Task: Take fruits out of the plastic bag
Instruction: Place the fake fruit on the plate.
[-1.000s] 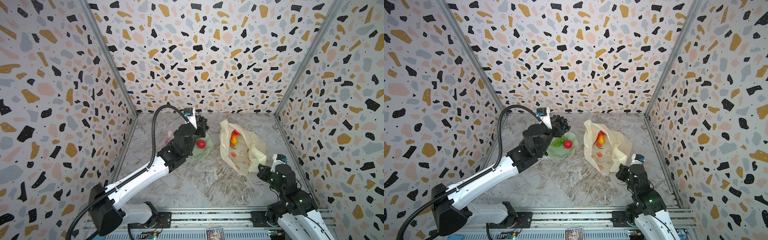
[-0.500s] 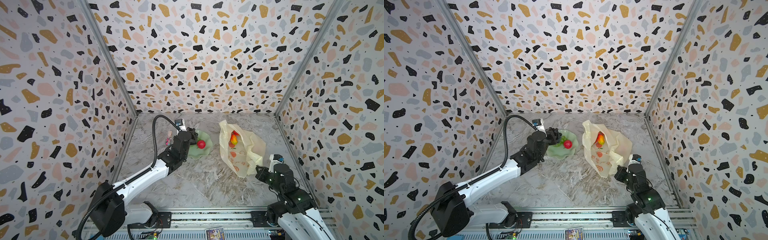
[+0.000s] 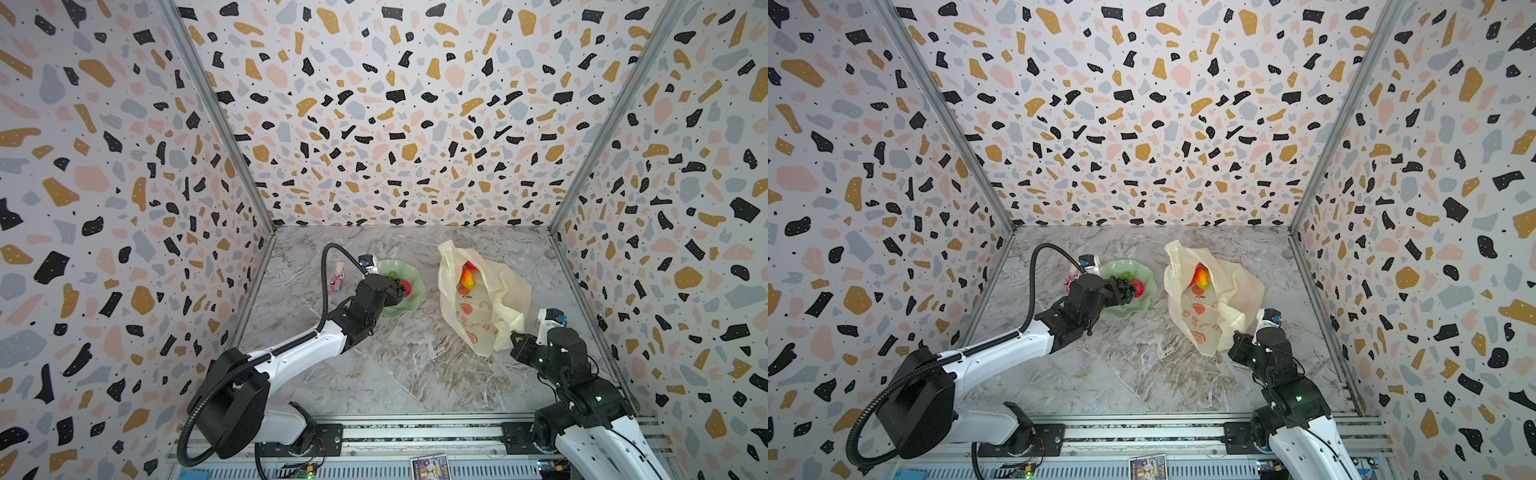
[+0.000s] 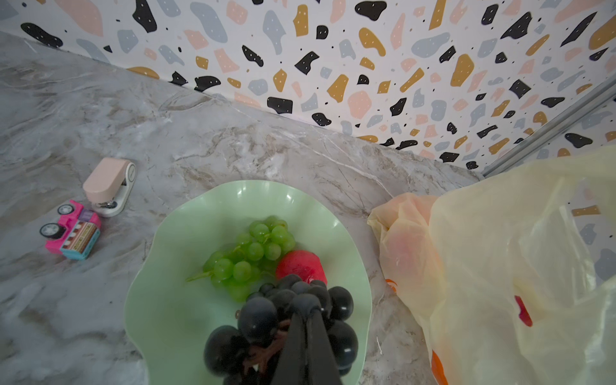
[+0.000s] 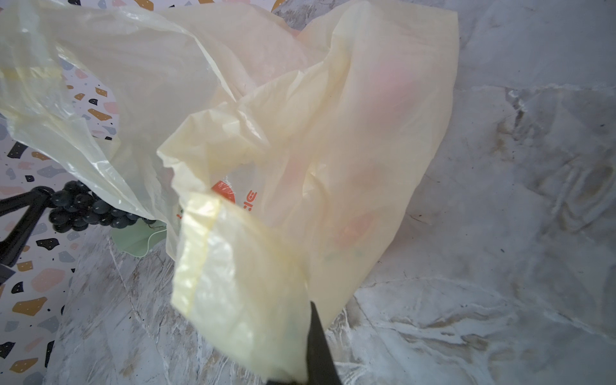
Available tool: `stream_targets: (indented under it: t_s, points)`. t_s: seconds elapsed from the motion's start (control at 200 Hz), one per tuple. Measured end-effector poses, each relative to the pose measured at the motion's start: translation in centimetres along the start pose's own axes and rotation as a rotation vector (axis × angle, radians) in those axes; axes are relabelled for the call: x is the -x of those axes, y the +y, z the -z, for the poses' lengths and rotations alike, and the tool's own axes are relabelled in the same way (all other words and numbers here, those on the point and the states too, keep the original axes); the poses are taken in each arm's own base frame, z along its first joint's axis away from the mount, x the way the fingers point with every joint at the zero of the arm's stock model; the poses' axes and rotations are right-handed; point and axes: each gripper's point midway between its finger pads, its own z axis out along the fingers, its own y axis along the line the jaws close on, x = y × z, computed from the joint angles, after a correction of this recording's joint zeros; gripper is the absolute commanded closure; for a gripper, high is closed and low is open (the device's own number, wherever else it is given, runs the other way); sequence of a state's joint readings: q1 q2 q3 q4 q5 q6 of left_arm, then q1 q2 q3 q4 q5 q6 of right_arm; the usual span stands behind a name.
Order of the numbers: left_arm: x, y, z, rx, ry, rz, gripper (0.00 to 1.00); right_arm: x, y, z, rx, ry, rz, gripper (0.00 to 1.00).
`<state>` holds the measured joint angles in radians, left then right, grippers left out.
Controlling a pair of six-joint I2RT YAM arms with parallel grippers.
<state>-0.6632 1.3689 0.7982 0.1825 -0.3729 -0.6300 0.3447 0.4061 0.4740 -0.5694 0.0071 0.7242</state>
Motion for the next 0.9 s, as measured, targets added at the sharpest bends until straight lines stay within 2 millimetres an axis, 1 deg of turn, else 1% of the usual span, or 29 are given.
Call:
stream_targets:
  t_s: [0.15, 0.185, 0.275, 0.31, 0.43, 0.536, 0.636, 0.756, 0.811, 0.901]
  points:
    - [-0.7, 1.5, -0.4, 0.035, 0.016, 0.011, 1.0, -0.1, 0.0, -0.1, 0.001, 0.005, 0.002, 1.0]
    - [-0.8, 1.9, -0.5, 0.043, 0.018, 0.012, 0.96, -0.1, 0.0, -0.1, 0.0, 0.006, 0.003, 1.0]
    - [-1.0, 2.8, -0.7, 0.066, 0.02, 0.017, 0.79, -0.1, 0.0, -0.1, 0.0, 0.006, 0.004, 1.0]
    - [-1.0, 3.1, -0.7, 0.074, 0.022, 0.019, 0.74, -0.1, 0.0, -0.1, 0.0, 0.006, 0.004, 1.0]
    - [-1.1, 3.9, -1.1, 0.097, 0.024, 0.024, 0.64, -0.1, 0.0, -0.1, 0.0, 0.007, 0.004, 1.0]
    - [-1.6, 4.7, -1.6, 0.12, 0.037, 0.022, 0.56, -0.1, 0.0, -0.1, 0.0, 0.007, 0.004, 1.0]
    - [-2.1, 5.1, -2.0, 0.134, 0.05, 0.017, 0.55, -0.1, 0.0, -0.1, 0.0, 0.007, 0.005, 1.0]
    - [-2.4, 5.1, -2.2, 0.131, 0.06, 0.011, 0.55, -0.1, 0.0, -0.1, 0.0, 0.007, 0.005, 1.0]
    - [-2.5, 4.8, -2.2, 0.12, 0.069, 0.005, 0.56, -0.1, 0.0, -0.1, 0.0, 0.007, 0.005, 1.0]
    - [-2.7, 3.9, -2.6, 0.085, 0.105, -0.021, 0.58, -0.1, 0.0, -0.1, 0.0, 0.007, 0.005, 1.0]
